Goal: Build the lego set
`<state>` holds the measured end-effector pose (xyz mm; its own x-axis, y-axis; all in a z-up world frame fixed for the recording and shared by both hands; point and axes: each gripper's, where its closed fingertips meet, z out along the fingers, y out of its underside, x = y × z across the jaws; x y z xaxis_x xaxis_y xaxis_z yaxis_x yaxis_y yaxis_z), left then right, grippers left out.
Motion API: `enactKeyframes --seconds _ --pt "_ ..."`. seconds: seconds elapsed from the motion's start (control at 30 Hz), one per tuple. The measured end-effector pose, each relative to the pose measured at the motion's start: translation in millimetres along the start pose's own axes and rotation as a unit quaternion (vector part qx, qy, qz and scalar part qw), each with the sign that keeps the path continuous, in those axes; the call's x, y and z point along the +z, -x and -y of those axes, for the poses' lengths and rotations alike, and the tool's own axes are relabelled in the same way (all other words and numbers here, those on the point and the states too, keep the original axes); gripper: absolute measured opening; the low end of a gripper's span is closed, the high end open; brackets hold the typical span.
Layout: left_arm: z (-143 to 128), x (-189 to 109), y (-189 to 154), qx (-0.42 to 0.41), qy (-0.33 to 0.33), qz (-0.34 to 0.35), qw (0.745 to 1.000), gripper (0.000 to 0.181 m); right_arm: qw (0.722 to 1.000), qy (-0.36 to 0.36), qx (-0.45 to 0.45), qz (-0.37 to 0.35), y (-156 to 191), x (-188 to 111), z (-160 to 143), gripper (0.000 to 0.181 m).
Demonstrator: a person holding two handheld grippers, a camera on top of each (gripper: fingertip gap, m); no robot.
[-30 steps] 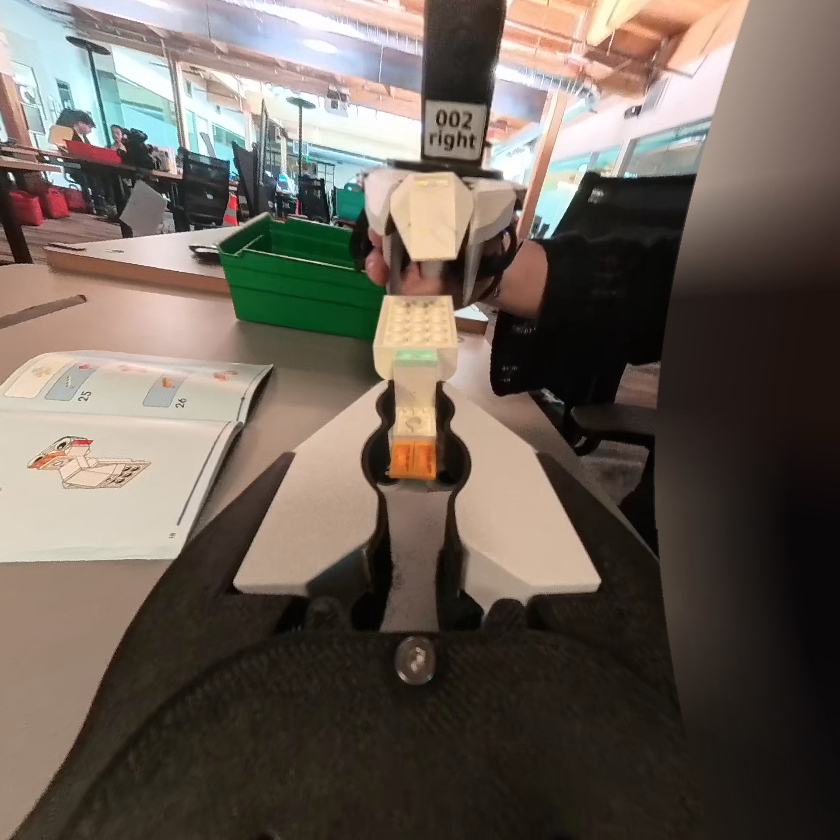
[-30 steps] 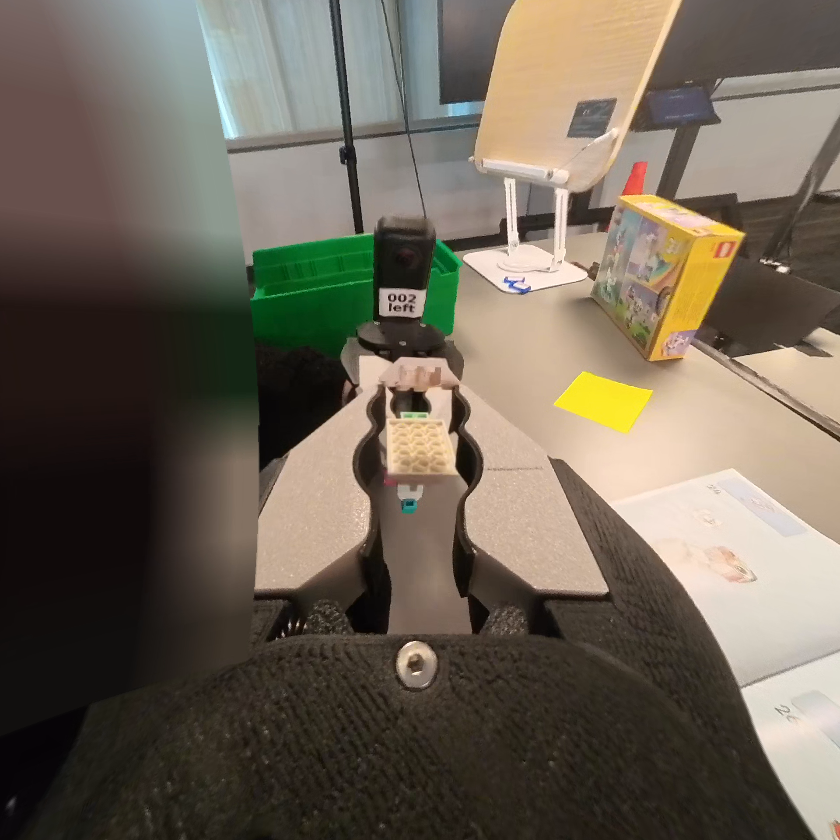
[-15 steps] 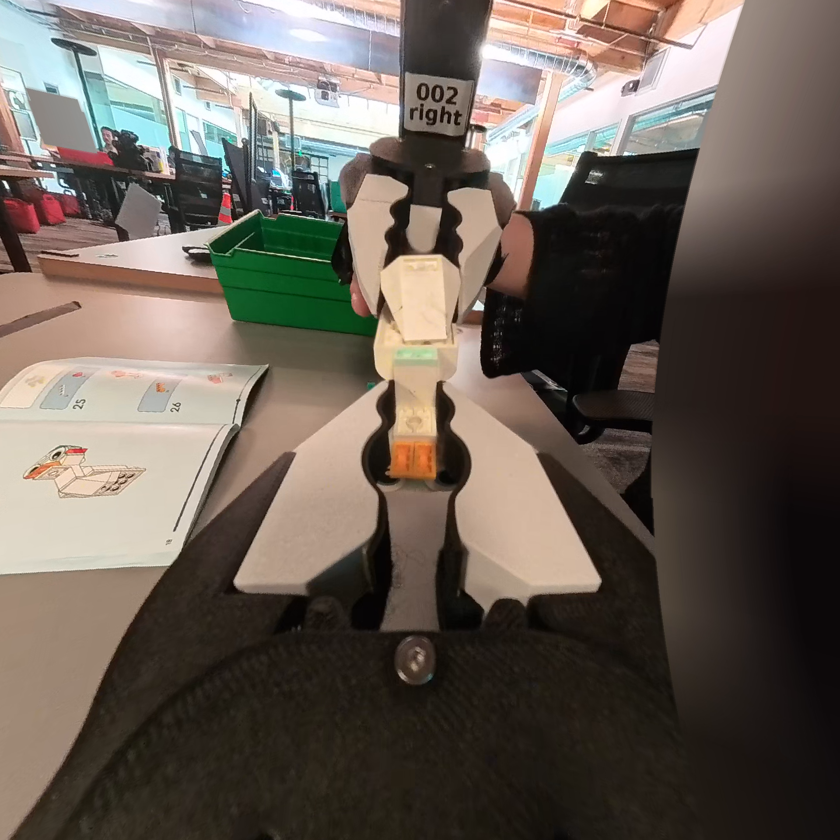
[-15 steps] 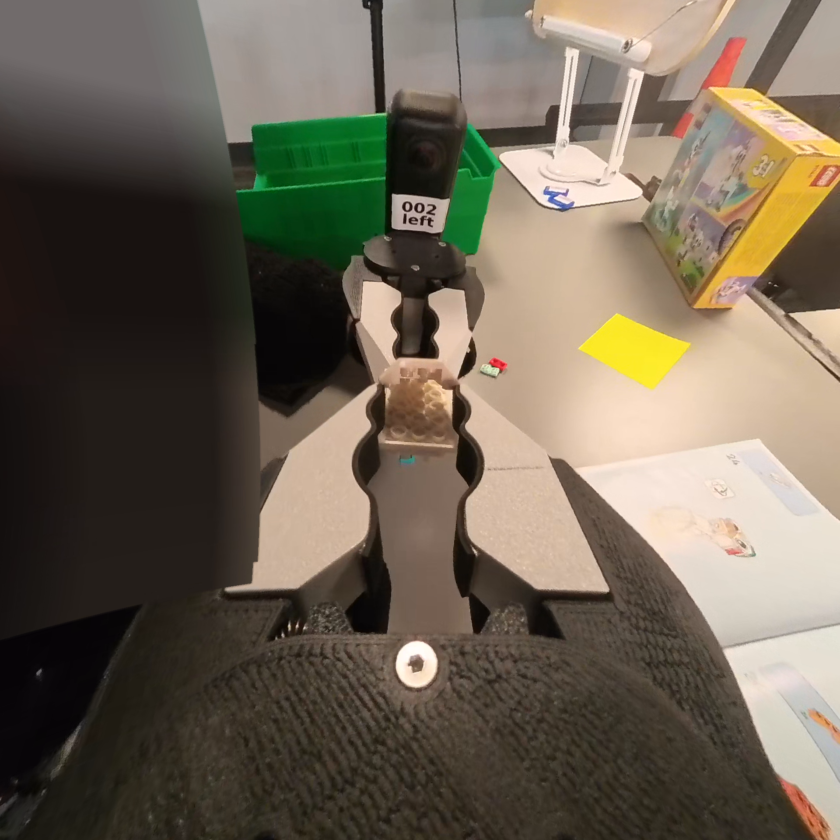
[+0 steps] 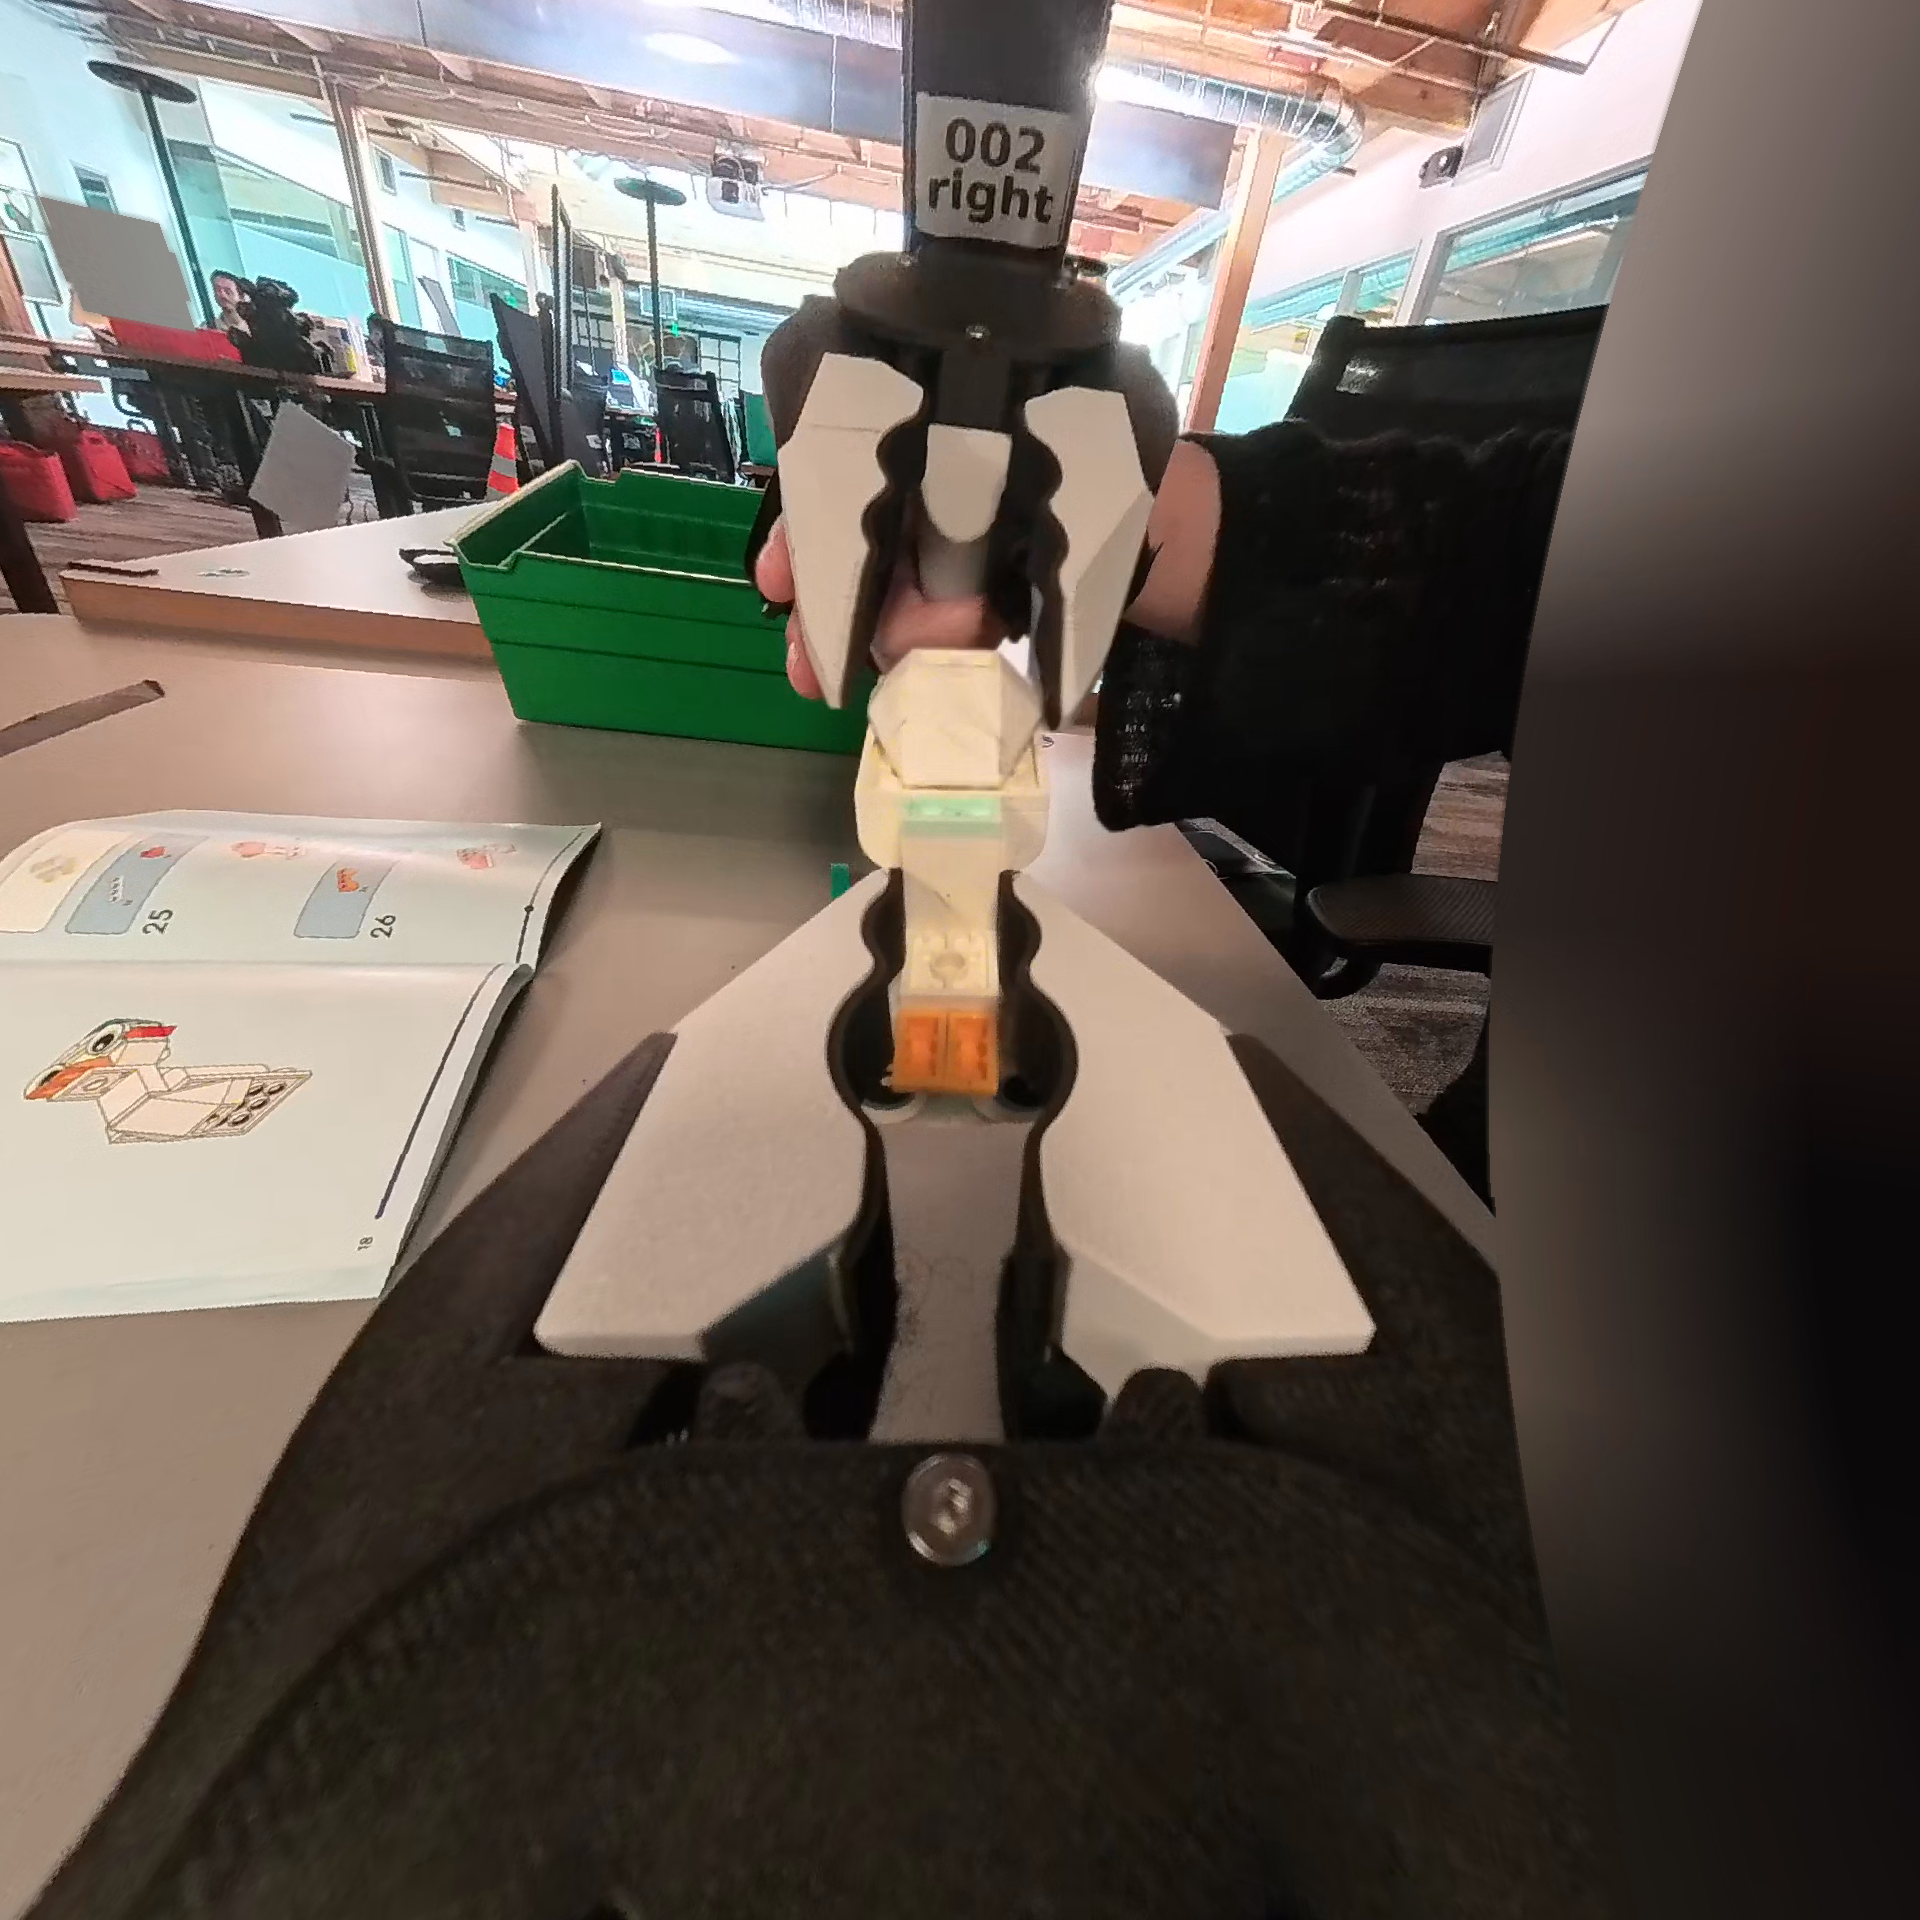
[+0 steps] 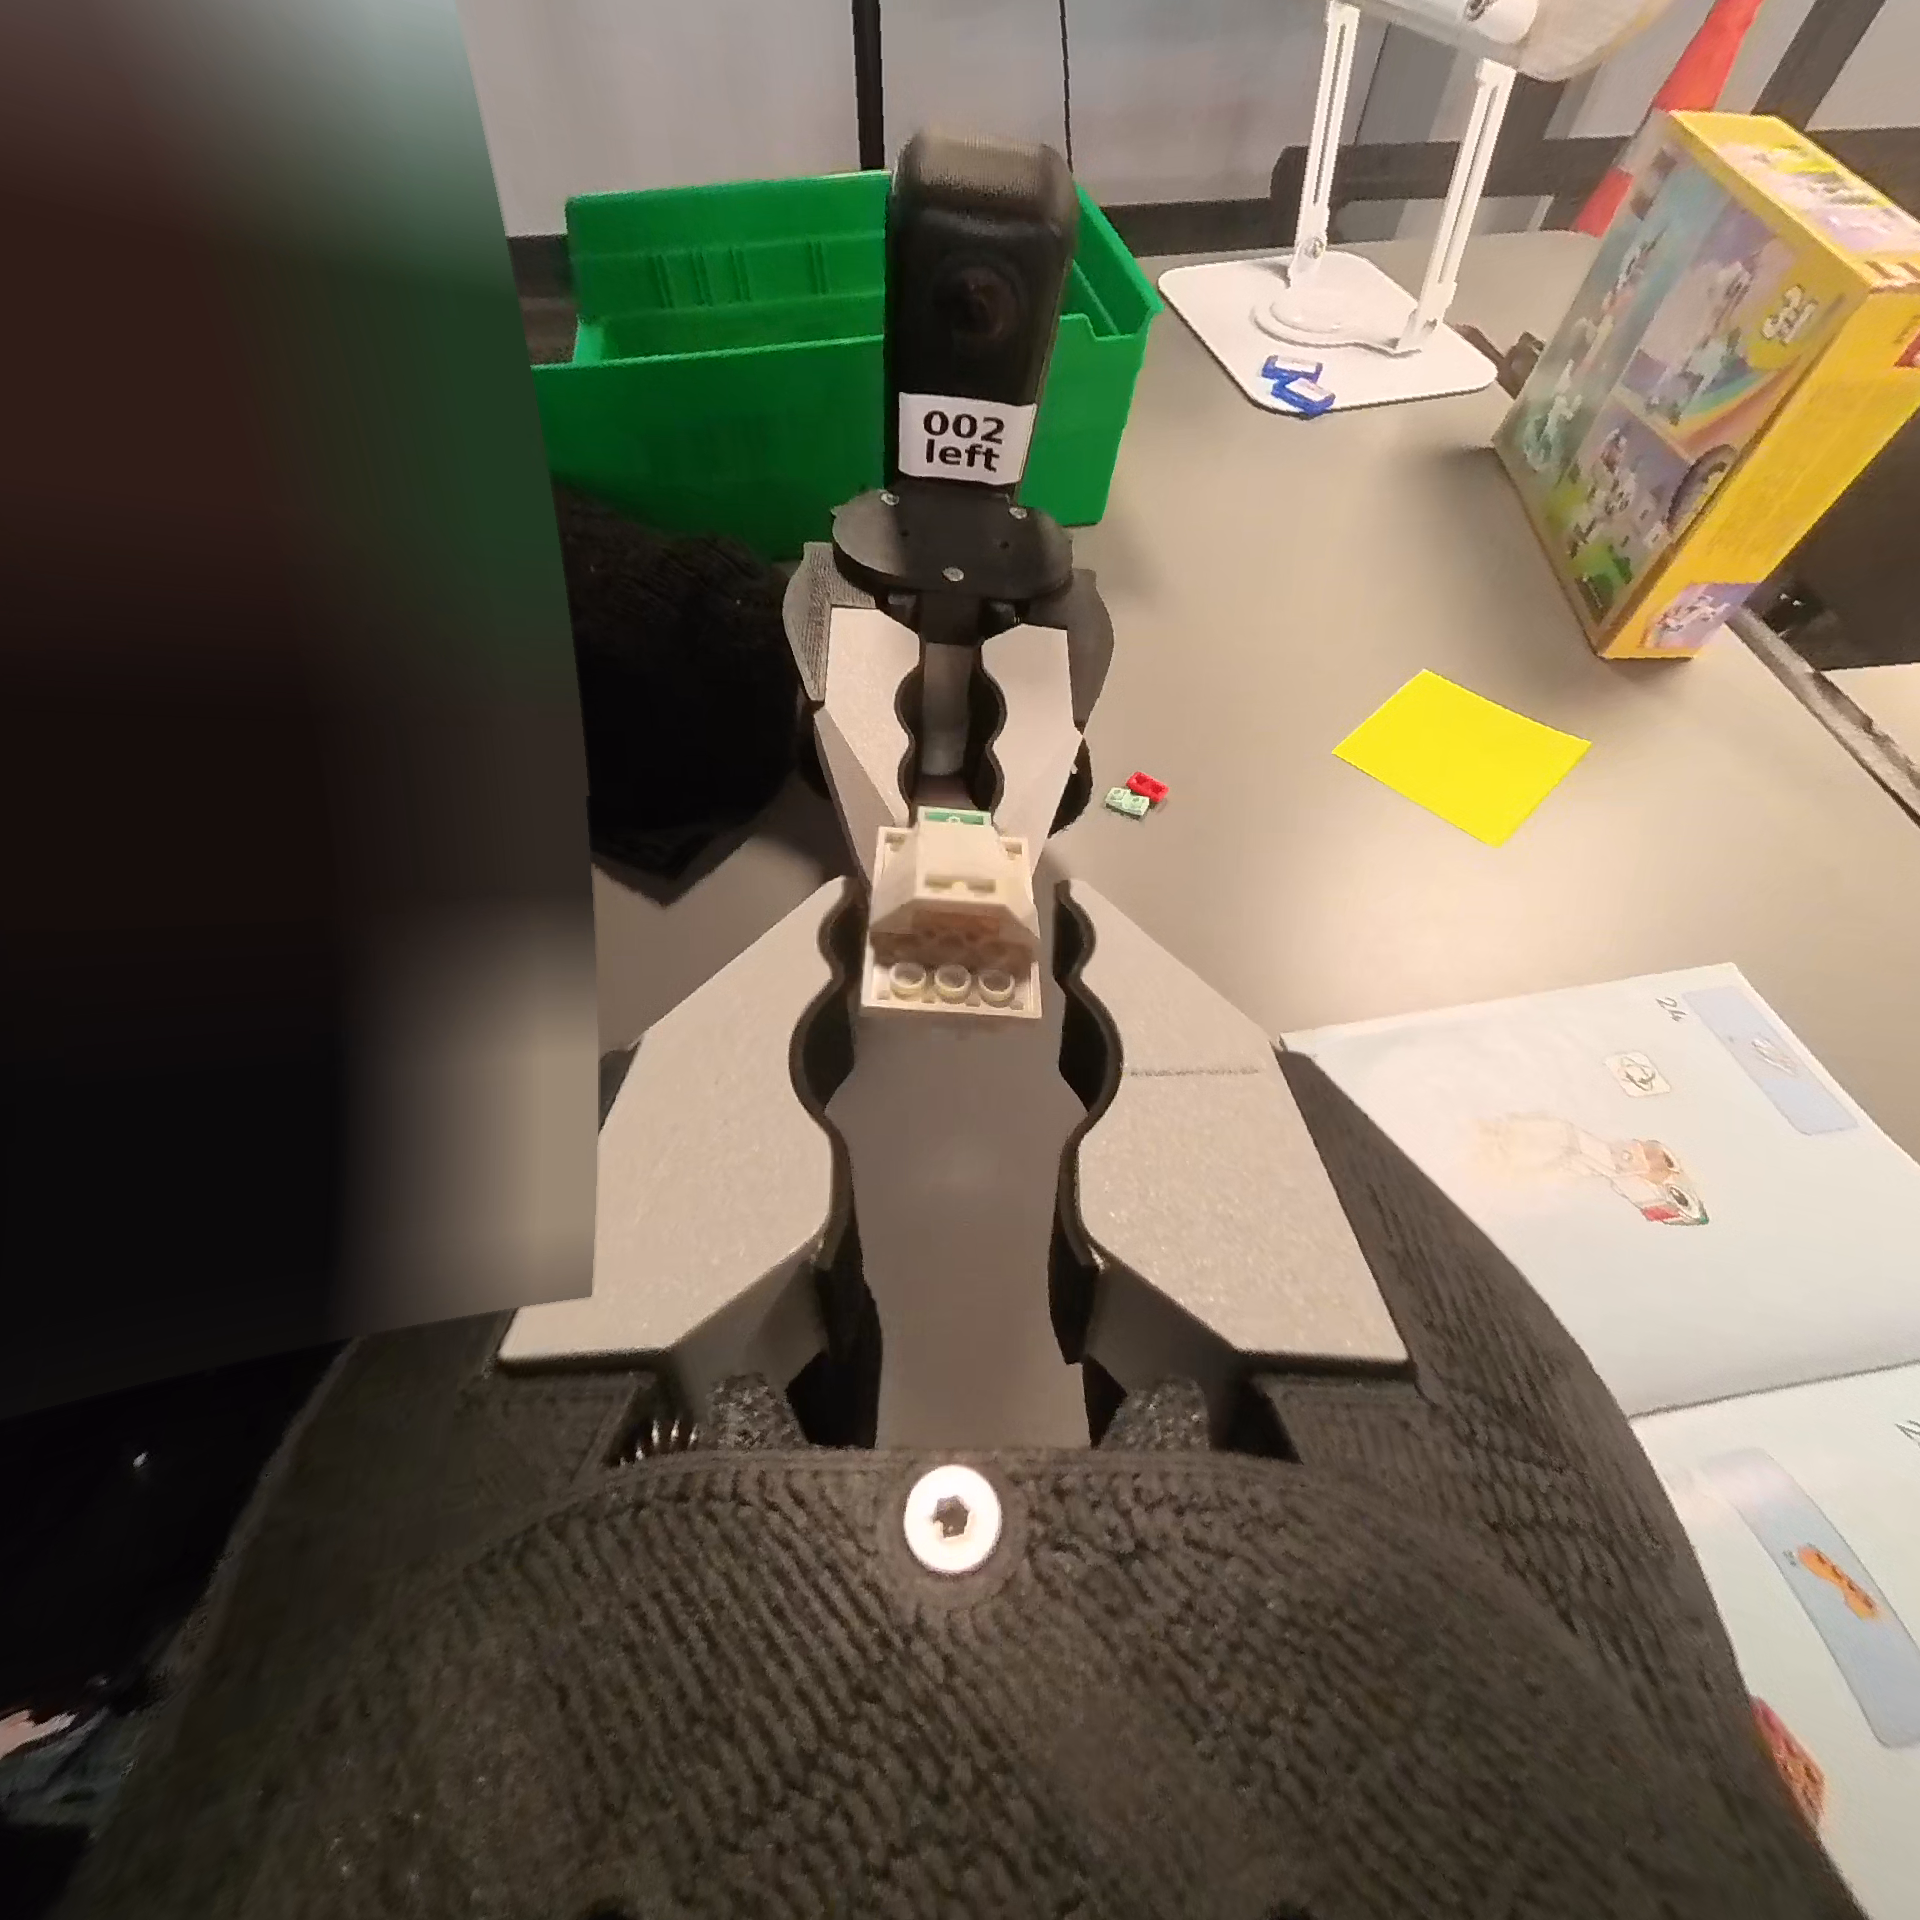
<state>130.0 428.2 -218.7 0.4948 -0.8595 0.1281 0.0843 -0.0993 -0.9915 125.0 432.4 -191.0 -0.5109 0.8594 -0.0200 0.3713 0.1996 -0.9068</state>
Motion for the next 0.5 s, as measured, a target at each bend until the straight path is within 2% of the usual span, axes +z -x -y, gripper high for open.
enactKeyframes --seconds 0.03,0.27,0.5 --pt "0.0 -0.1 0.2 -0.001 0.0 0.001 1.0 0.015 1.0 0.002 0.002 0.0 0.1 -0.3 -0.5 0.034" --pt "-0.8 -0.3 0.9 0.001 0.002 0.003 1.0 0.015 1.0 0.009 0.012 0.001 2.8 1.9 -0.8 0.035" --pt "-3.0 1.8 -1.4 0.004 0.008 -0.001 1.0 0.015 1.0 0.018 0.008 -0.005 1.1 5.0 0.6 0.027"
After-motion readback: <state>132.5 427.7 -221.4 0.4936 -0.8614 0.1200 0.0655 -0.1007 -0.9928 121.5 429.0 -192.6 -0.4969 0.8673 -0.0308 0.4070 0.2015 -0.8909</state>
